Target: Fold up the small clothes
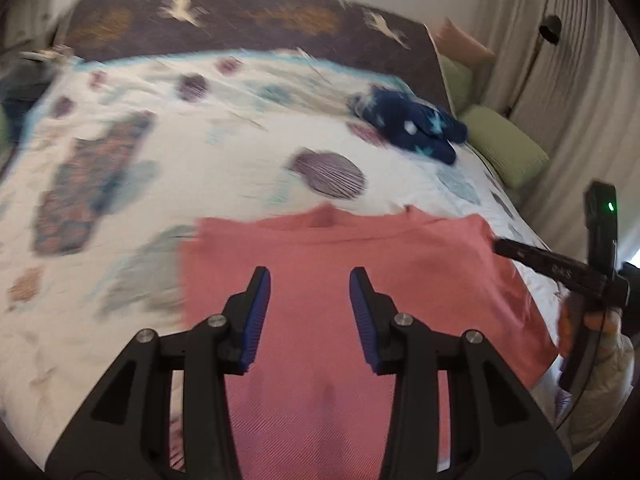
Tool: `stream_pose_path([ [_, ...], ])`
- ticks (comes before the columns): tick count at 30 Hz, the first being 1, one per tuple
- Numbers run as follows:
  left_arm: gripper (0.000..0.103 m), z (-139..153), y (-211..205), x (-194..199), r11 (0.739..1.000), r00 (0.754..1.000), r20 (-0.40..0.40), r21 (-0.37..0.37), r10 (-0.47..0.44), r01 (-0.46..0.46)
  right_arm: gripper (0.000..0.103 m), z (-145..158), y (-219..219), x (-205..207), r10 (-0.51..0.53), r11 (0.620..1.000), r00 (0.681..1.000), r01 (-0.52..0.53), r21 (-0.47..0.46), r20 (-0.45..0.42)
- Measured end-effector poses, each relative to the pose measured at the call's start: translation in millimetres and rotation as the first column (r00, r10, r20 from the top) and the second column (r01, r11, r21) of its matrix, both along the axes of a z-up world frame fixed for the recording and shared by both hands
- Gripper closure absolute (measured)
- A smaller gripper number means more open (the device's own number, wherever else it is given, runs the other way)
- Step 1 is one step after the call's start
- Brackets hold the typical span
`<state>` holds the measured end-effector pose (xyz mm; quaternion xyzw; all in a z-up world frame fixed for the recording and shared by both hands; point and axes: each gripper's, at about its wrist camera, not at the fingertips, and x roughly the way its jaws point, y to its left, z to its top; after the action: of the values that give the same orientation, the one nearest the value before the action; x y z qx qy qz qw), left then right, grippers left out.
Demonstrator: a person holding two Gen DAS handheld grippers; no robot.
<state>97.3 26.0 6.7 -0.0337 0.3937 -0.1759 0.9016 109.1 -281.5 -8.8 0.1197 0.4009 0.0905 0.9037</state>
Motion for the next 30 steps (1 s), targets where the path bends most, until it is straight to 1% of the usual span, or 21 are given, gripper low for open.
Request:
stream_pose_path([
  [3,0.061,-28.2,-16.6,35.1,0.998,0.997,-0.081,0.062,0.003,0.002,0.080,-12.9,-4.7,28.7,0.009,0.999,0.999,-0.008,0.035,-0.040],
  [4,0.061,-38.4,-18.2,45.1,0.996,0.994,-0.104,0.091,0.021,-0.012,0.080,-19.6,-6.3,36.6,0.004,1.000,0.998,-0.003,0.020,-0.055],
  [5,0.061,-51.3,-16.4,56.6,0.990,0.990,-0.129,0.133,0.059,-0.042,0.080,-28.3,-9.2,43.6,-0.017,1.000,0.997,0.016,-0.017,-0.076],
  [6,0.062,-60.8,-11.6,64.1,0.988,0.986,-0.143,0.139,0.083,-0.063,0.081,-35.1,-12.4,47.1,-0.042,0.998,0.995,0.037,-0.053,-0.092],
  [7,0.062,-64.0,-4.6,65.7,0.994,0.988,-0.137,0.091,0.077,-0.065,0.082,-45.5,-20.9,51.0,-0.077,0.994,0.992,0.068,-0.084,-0.103],
  [8,0.062,-62.6,1.3,65.3,0.997,0.988,-0.133,0.049,0.073,-0.067,0.084,-49.1,-28.2,50.2,-0.083,0.995,0.991,0.077,-0.062,-0.102],
  [9,0.062,-59.9,4.5,64.1,0.997,0.988,-0.140,0.032,0.071,-0.067,0.085,-53.3,-39.9,48.5,-0.082,0.996,0.991,0.084,0.015,-0.104],
  [10,0.062,-56.7,5.4,62.4,0.997,0.988,-0.139,0.031,0.070,-0.066,0.086,-53.7,-47.3,46.2,-0.085,0.994,0.991,0.092,0.060,-0.104],
  [12,0.062,-49.2,9.8,54.6,0.995,0.988,-0.128,0.054,0.084,-0.078,0.086,-51.7,-53.0,42.4,-0.088,0.992,0.991,0.096,0.080,-0.101],
  [14,0.062,-39.6,20.6,44.1,0.992,0.988,-0.101,0.060,0.117,-0.112,0.083,-43.8,-49.5,36.2,-0.102,0.993,0.990,0.106,0.043,-0.094],
  [16,0.060,-28.6,44.5,31.0,0.988,0.986,-0.067,0.028,0.154,-0.152,0.082,-30.4,-40.2,24.3,-0.113,0.994,0.991,0.112,-0.016,-0.075],
  [18,0.049,-21.6,76.6,14.6,0.974,0.974,-0.041,0.015,0.225,-0.224,0.080,-15.0,-24.0,10.4,-0.063,0.997,0.997,0.060,-0.052,-0.041],
  [19,0.047,-20.4,91.9,6.6,0.965,0.964,-0.032,0.022,0.263,-0.263,0.079,-6.9,-12.2,2.6,-0.019,0.998,1.000,0.018,-0.066,-0.022],
  [21,0.047,-22.4,117.7,-1.4,0.947,0.946,-0.040,0.022,0.321,-0.320,0.069,7.7,21.8,-16.2,0.089,0.990,0.996,-0.087,-0.112,0.013],
  [22,0.047,-23.8,131.2,-7.2,0.936,0.934,-0.053,0.005,0.352,-0.353,0.065,13.0,42.7,-26.5,0.150,0.980,0.988,-0.145,-0.139,0.030],
  [24,0.047,-26.8,156.5,-20.1,0.907,0.908,-0.083,-0.059,0.411,-0.416,0.052,18.0,81.0,-43.6,0.255,0.953,0.966,-0.242,-0.183,0.051],
  [26,0.047,-27.3,172.9,-35.9,0.886,0.892,-0.089,-0.108,0.443,-0.451,0.049,18.6,129.3,-63.5,0.382,0.907,0.922,-0.362,-0.217,0.061],
  [27,0.047,-27.1,176.5,-42.8,0.884,0.891,-0.084,-0.114,0.446,-0.454,0.048,16.9,151.5,-73.6,0.436,0.882,0.898,-0.412,-0.228,0.065],
  [28,0.047,-27.0,179.1,-49.6,0.885,0.892,-0.080,-0.112,0.445,-0.452,0.047,12.9,180.9,-87.2,0.503,0.844,0.862,-0.473,-0.252,0.066],
  [29,0.047,-26.9,181.8,-56.9,0.888,0.894,-0.077,-0.108,0.441,-0.447,0.046,7.4,198.2,-94.6,0.540,0.818,0.839,-0.505,-0.276,0.062],
  [30,0.047,-27.4,184.2,-65.3,0.891,0.897,-0.077,-0.106,0.435,-0.441,0.046,-0.3,224.9,-108.3,0.593,0.770,0.804,-0.547,-0.328,0.050],
])
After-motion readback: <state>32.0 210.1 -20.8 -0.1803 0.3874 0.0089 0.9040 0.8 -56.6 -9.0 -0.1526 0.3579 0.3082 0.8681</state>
